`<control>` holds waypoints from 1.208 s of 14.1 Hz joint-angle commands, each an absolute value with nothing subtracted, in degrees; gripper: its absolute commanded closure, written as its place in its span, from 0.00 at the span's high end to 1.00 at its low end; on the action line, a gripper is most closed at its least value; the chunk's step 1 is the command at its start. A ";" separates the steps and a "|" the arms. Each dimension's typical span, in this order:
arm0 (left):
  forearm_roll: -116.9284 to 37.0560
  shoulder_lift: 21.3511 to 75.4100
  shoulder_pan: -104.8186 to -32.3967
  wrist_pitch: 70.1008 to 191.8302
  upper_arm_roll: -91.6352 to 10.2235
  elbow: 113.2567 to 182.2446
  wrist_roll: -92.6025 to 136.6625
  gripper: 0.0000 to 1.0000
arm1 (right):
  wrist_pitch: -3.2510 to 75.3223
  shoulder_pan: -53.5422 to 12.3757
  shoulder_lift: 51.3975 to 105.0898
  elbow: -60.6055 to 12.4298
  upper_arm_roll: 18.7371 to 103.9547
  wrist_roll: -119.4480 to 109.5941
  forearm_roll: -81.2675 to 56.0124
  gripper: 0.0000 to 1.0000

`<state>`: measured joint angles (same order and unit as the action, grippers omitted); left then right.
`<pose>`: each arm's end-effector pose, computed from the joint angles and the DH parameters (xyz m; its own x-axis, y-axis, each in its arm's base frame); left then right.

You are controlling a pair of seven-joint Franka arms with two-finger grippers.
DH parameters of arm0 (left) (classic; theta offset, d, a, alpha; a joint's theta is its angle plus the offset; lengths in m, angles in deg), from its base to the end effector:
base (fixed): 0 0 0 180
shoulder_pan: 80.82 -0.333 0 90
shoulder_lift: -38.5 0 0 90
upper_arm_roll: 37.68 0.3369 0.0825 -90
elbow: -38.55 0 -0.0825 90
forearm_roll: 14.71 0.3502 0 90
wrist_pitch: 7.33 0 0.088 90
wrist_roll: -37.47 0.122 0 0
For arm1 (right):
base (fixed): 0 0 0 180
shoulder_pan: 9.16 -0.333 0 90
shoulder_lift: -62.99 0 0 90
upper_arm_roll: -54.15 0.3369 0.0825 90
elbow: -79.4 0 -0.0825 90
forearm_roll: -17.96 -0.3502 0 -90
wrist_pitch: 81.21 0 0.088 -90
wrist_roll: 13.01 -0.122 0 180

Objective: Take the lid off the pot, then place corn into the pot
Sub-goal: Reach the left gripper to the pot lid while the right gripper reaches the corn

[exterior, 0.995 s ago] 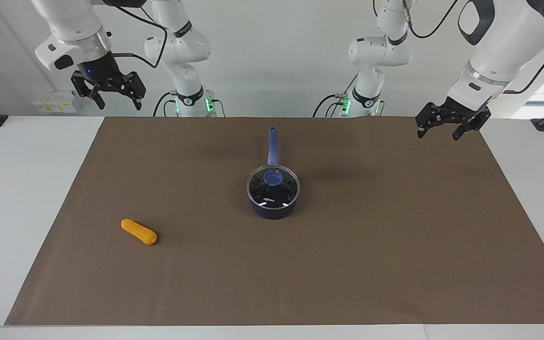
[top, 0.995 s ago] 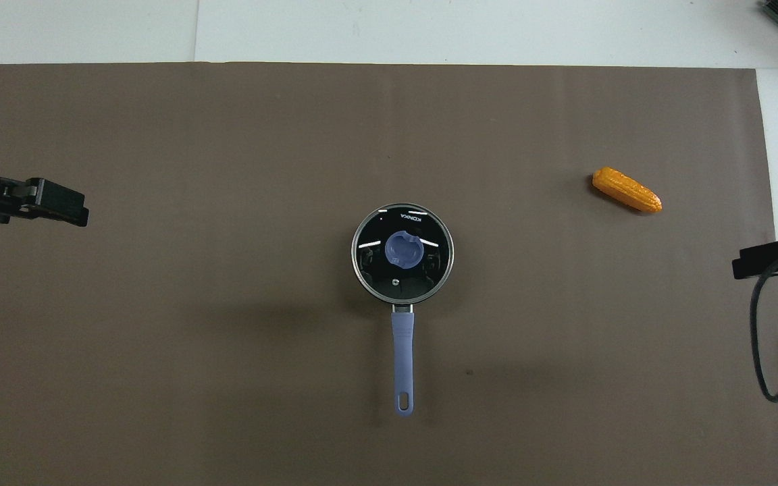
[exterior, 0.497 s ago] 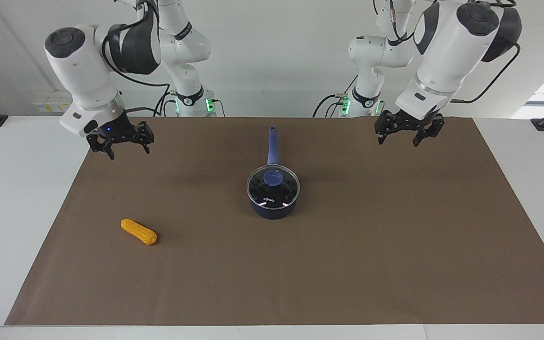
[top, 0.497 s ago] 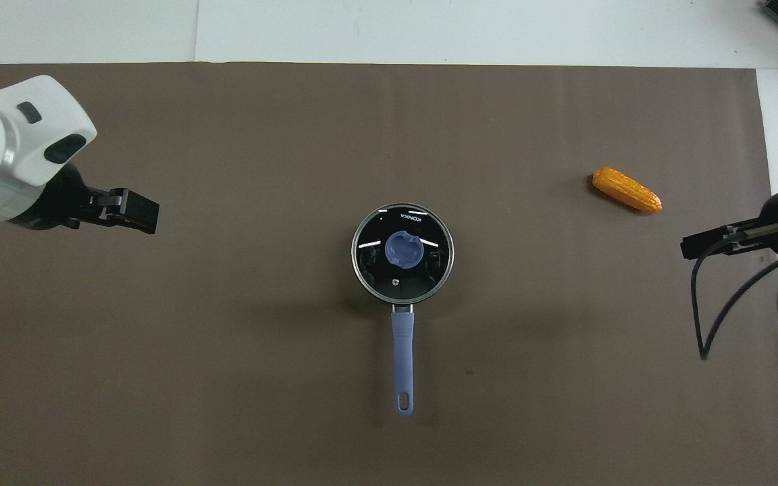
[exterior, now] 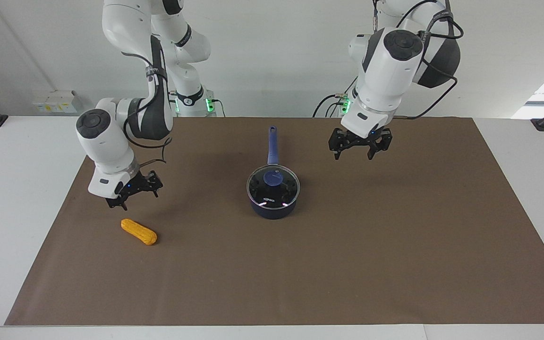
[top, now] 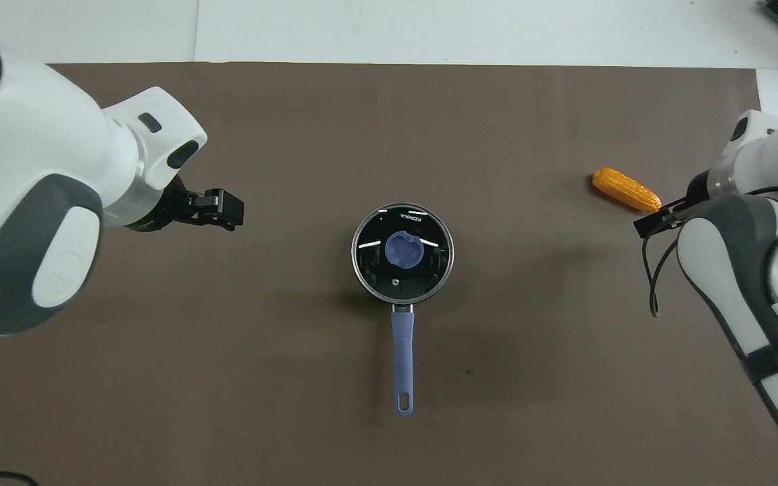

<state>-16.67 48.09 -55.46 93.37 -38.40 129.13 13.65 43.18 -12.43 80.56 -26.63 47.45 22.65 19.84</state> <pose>0.5249 -0.2602 0.5497 0.9994 -0.0332 -0.0061 -0.0329 -0.9988 0.0364 0.6064 -0.0329 0.3847 0.8330 0.5527 -0.0244 0.5531 -0.8310 0.0595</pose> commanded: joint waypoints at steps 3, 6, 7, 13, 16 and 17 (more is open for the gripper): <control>-16.65 53.43 -49.45 100.58 -37.41 128.99 6.10 1.00 | 52.28 -10.21 86.10 -27.12 47.73 40.12 18.93 1.00; -16.64 57.20 -45.95 101.65 -37.41 127.77 1.46 1.00 | 55.36 -10.13 87.59 -27.12 47.73 46.47 18.93 1.00; -16.65 58.96 -44.63 102.26 -37.41 126.80 0.13 1.00 | 56.59 -10.13 88.03 -27.12 47.73 47.53 18.93 1.00; -16.82 64.06 -40.84 103.59 -37.41 120.48 -3.22 1.00 | 58.79 -10.21 89.79 -26.95 47.90 49.83 18.75 1.00; -15.34 67.05 -38.12 103.76 -37.33 119.15 -4.97 1.00 | 58.98 -10.30 89.88 -26.68 47.90 50.00 16.74 0.52; -14.54 68.10 -37.76 104.02 -37.41 118.97 -5.59 1.00 | 58.71 -10.21 89.88 -26.51 47.90 49.92 16.56 0.29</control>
